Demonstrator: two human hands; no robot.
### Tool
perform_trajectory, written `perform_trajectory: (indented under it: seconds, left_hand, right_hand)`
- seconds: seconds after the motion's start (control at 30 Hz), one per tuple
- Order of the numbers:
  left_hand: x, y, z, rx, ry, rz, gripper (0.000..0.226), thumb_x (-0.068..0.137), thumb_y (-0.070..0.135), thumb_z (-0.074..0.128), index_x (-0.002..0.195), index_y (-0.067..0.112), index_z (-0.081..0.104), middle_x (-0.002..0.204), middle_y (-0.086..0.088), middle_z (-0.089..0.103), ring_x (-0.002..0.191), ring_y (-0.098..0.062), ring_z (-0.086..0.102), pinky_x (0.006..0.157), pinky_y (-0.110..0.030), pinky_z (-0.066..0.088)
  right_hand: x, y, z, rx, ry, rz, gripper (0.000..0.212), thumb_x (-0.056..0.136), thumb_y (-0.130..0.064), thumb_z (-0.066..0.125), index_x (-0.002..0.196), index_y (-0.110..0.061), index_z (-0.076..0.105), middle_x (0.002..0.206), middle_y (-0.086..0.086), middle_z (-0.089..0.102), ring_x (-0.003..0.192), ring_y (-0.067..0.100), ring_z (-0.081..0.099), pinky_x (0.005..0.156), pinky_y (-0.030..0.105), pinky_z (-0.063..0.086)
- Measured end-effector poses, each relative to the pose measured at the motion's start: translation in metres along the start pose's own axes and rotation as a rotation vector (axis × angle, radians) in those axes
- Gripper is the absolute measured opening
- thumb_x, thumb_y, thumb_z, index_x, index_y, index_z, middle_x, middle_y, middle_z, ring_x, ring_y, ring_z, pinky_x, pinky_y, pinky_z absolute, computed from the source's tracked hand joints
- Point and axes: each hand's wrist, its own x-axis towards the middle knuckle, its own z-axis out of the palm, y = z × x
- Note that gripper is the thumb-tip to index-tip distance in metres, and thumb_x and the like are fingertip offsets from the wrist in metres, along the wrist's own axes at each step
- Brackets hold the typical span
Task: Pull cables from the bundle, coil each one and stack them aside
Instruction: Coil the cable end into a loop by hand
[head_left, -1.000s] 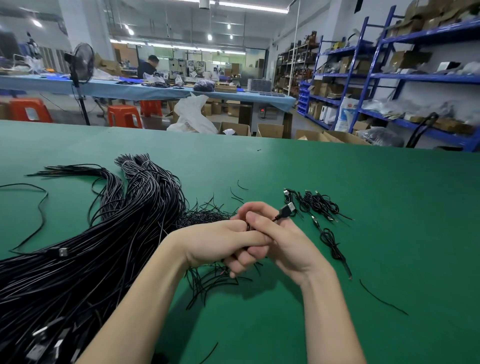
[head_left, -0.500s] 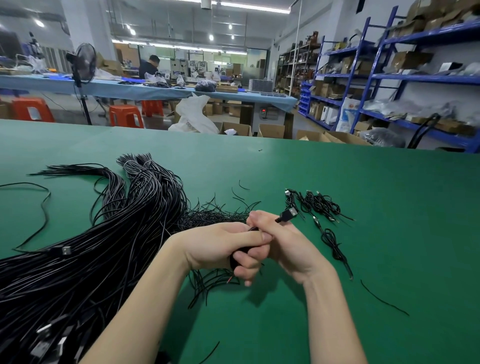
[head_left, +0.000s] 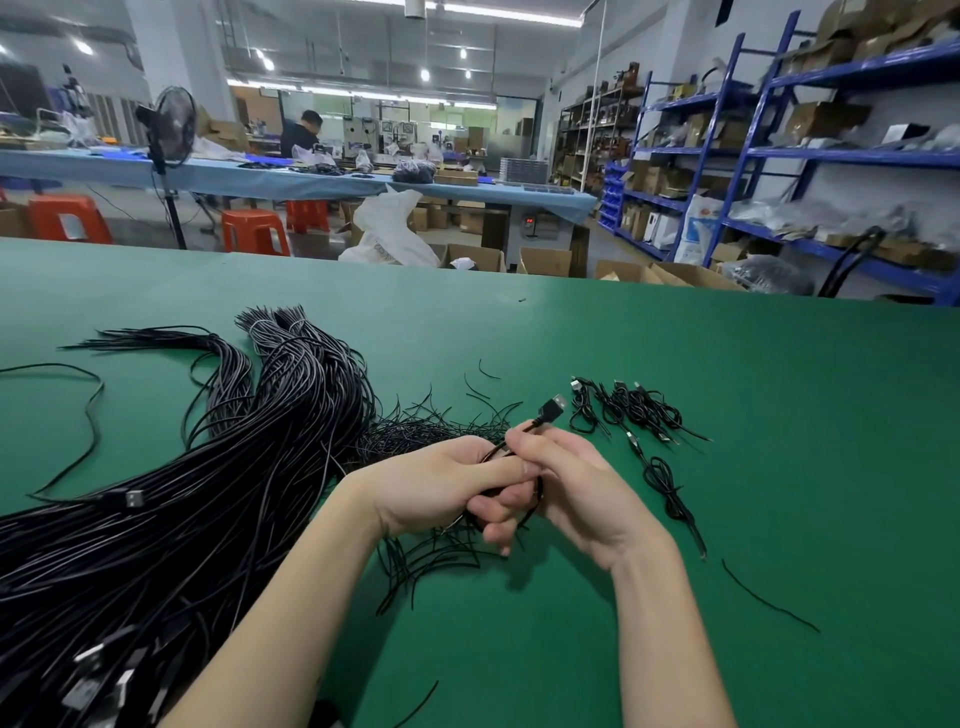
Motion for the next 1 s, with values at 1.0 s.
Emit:
perform_trajectory:
  seconds: [1.0]
  left_hand:
    - [0.010, -0.005, -0.008, 0.310, 0.468, 0.060, 0.041, 0.104, 0.030, 0.055, 0.074, 0.007, 0.069, 0.068, -0.007, 0.068, 0.066, -0.015, 0.060, 0.074, -0.027, 0.050]
  right_hand:
    - [0.037, 0.020, 0.013, -0.028, 0.480, -0.103, 0.015, 0.088, -0.015, 0.052, 0.075, -0.007, 0.051, 0.049, 0.005, 0.044, 0.040, 0.021, 0.047, 0.040, 0.024, 0.031]
